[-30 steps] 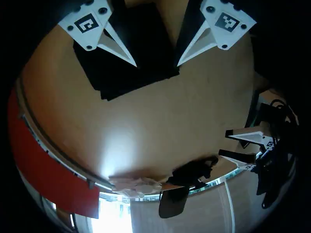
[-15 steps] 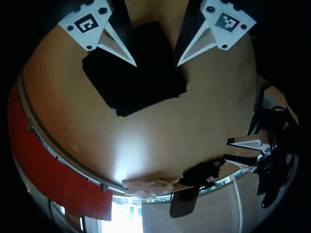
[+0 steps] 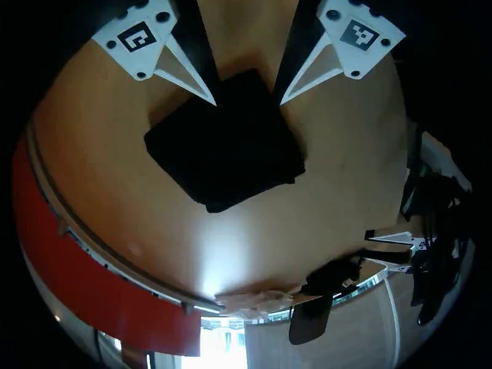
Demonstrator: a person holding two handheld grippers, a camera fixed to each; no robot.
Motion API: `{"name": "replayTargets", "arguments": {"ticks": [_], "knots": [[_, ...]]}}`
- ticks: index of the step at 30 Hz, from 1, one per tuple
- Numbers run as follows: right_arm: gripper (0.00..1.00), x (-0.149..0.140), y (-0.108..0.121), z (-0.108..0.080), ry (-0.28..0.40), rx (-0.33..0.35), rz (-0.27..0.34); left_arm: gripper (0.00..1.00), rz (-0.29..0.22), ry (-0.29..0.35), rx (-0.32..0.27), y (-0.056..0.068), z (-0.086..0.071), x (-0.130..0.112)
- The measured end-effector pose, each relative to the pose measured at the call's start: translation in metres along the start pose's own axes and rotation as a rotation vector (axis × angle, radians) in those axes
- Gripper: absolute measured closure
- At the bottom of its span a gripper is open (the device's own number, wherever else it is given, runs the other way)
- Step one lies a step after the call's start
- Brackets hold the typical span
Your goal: Fold towel
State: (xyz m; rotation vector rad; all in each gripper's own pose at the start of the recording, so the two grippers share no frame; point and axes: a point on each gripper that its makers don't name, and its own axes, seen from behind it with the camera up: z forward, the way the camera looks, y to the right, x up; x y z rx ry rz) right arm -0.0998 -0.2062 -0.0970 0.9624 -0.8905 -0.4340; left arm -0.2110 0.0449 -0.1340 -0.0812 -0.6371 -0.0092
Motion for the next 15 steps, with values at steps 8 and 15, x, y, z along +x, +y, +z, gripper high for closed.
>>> {"name": "replayTargets", "arguments": {"ticks": [8, 15], "knots": [[0.39, -0.017, -0.001, -0.002, -0.018, -0.025, 0.027, 0.06, -0.002, 0.002, 0.005, -0.001, 0.0, 0.001], [0.39, -0.037, -0.001, 0.001, -0.04, -0.053, 0.069, 0.06, -0.002, 0.001, 0.002, 0.0, 0.001, 0.001]]}}
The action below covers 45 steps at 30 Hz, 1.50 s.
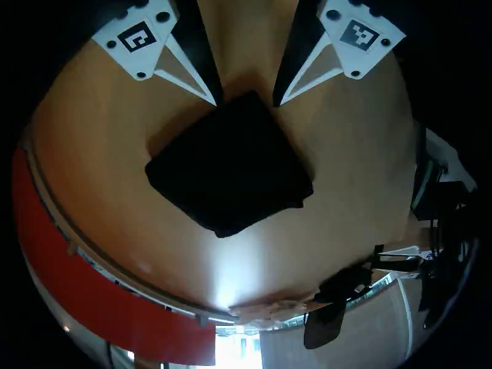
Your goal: Fold towel
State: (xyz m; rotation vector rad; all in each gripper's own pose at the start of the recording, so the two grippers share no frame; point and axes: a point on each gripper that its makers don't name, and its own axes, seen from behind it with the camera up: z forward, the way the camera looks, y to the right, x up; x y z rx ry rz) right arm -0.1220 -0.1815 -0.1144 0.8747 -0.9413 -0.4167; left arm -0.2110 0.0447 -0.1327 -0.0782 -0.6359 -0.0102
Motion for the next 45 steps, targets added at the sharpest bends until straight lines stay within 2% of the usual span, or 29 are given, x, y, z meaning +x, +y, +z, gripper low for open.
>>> {"name": "replayTargets", "arguments": {"ticks": [7, 9, 13, 17, 23, 36, 45], "knots": [[0.39, -0.008, 0.0, 0.006, -0.005, -0.014, 0.031, 0.06, 0.004, -0.003, -0.005, 0.001, 0.0, -0.001], [0.42, -0.008, 0.0, 0.008, -0.003, -0.021, 0.037, 0.06, 0.004, -0.003, -0.005, 0.0, 0.0, -0.001], [0.55, -0.008, 0.001, 0.009, 0.002, -0.04, 0.045, 0.06, 0.004, -0.003, -0.005, 0.0, 0.0, -0.001], [0.74, -0.009, 0.005, 0.009, 0.004, -0.067, 0.056, 0.05, 0.004, -0.003, -0.006, 0.0, 0.0, -0.001], [0.92, -0.008, 0.007, 0.009, 0.011, -0.07, 0.078, 0.06, 0.005, -0.004, -0.007, 0.0, 0.0, -0.001], [0.94, 0.009, 0.012, -0.002, 0.043, -0.08, 0.069, 0.06, 0.007, 0.004, -0.016, 0.003, 0.001, 0.002], [0.94, 0.054, 0.024, -0.022, 0.101, -0.102, 0.029, 0.05, 0.01, 0.016, -0.021, 0.004, 0.001, 0.007]]}}
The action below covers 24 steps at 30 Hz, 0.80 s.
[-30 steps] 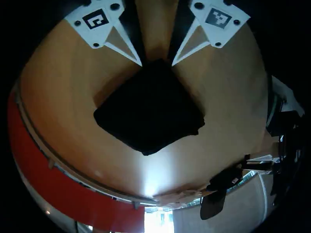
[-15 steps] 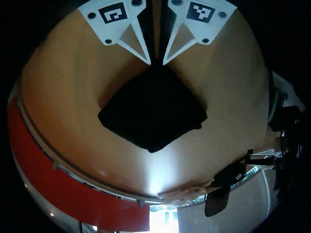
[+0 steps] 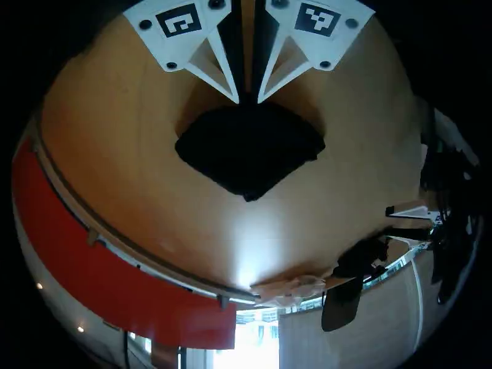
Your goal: Fold towel
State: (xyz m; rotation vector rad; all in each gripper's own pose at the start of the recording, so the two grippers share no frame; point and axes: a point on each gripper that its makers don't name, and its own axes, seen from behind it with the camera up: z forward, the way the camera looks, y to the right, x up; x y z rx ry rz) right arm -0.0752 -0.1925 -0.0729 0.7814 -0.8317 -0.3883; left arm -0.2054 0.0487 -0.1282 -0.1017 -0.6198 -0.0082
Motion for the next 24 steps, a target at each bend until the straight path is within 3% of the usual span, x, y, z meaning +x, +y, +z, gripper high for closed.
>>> {"name": "replayTargets", "arguments": {"ticks": [15, 24], "knots": [[0.94, 0.098, 0.025, -0.03, 0.106, -0.036, -0.082, 0.06, -0.001, 0.034, -0.007, 0.0, 0.001, 0.017], [0.94, 0.116, 0.033, -0.048, 0.127, -0.048, -0.104, 0.06, -0.002, 0.042, -0.014, 0.003, 0.003, 0.022]]}}
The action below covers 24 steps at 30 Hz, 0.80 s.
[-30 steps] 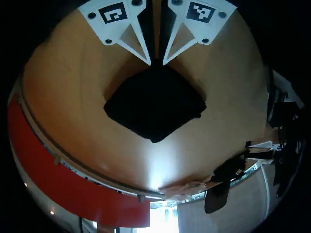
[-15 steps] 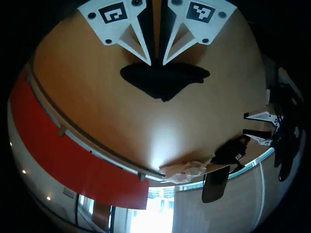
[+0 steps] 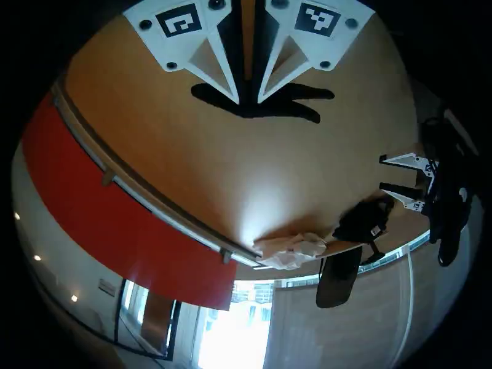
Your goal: Fold towel
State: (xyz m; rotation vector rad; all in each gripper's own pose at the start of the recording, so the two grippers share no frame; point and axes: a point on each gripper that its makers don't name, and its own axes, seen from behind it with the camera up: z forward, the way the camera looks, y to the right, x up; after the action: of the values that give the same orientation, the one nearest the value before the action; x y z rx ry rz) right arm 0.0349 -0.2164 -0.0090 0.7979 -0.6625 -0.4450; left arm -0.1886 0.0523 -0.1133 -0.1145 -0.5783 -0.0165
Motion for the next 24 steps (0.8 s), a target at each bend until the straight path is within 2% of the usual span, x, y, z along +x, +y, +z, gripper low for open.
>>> {"name": "replayTargets", "arguments": {"ticks": [15, 24], "knots": [[0.94, -0.004, 0.028, -0.019, -0.004, -0.046, -0.003, 0.06, 0.009, 0.009, -0.019, 0.006, 0.003, 0.008], [0.94, -0.009, 0.048, -0.031, -0.006, -0.068, 0.016, 0.06, 0.01, 0.007, -0.016, 0.004, 0.005, 0.009]]}}
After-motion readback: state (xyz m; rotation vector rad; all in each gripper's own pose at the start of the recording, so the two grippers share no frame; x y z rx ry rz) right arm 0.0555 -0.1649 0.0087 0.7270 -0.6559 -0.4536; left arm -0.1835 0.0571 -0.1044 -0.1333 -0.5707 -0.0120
